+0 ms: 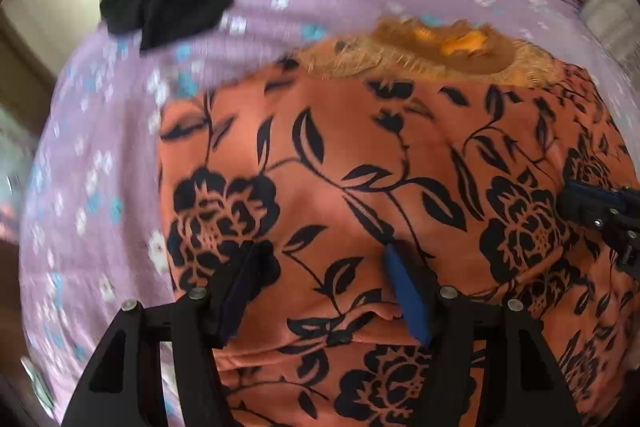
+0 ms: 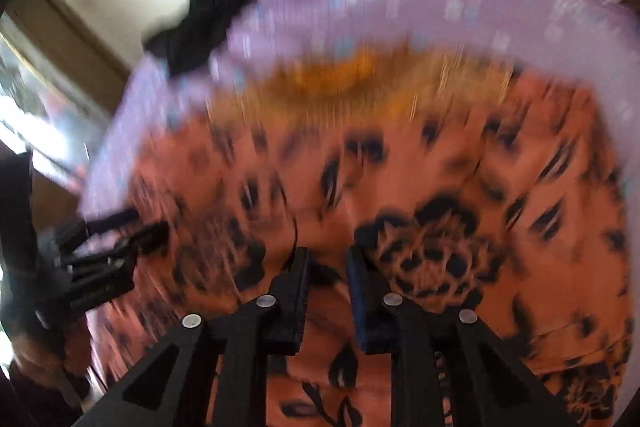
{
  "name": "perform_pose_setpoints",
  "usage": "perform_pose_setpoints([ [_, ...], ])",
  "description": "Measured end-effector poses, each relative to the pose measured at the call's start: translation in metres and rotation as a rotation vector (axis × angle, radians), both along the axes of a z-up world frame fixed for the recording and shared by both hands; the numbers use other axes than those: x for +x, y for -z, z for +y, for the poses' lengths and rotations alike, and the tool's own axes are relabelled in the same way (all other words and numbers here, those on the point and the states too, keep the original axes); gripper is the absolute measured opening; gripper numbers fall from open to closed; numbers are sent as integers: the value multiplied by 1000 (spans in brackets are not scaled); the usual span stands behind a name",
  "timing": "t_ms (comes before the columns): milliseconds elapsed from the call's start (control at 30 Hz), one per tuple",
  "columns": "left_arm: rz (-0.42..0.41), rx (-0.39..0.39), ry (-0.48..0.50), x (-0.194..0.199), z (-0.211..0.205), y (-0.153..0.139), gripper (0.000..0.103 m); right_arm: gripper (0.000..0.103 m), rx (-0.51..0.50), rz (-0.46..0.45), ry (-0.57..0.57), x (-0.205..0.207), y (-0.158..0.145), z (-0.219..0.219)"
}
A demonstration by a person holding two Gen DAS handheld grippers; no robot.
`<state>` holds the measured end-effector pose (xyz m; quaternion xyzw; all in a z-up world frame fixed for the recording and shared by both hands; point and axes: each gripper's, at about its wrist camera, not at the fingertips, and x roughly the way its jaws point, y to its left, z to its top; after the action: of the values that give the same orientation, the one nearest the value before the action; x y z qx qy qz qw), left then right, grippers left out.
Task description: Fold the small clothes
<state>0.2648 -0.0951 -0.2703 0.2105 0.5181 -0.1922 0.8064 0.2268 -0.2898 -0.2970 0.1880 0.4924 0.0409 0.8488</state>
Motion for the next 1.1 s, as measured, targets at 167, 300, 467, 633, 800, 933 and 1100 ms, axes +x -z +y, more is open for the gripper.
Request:
perform_pose_setpoints([
  [167, 1, -48, -17, -5, 5, -5, 67, 24, 84, -18, -5, -22, -14, -12],
  [300, -48, 11, 25, -11, -5, 5, 68, 30, 177, -27, 39, -19, -3, -16],
  [467, -52, 0, 38, -19, -1, -8, 68, 30, 183, -21, 2, -31, -7, -16],
  [633, -64, -32, -24, -41, 27, -25, 68, 30, 181, -59, 23, -80, -25, -43],
  [800, -108, -90, -148, -87, 87, -33, 77, 79, 169, -97, 115, -161, -42, -86],
  [933, -59, -157, -273, -117, 133, -30, 77, 79, 136, -80, 166, -220, -52, -105],
  [1100, -21, -205, -386, -159, 179, -28, 77, 79, 124, -7, 212, -270, -47, -118],
])
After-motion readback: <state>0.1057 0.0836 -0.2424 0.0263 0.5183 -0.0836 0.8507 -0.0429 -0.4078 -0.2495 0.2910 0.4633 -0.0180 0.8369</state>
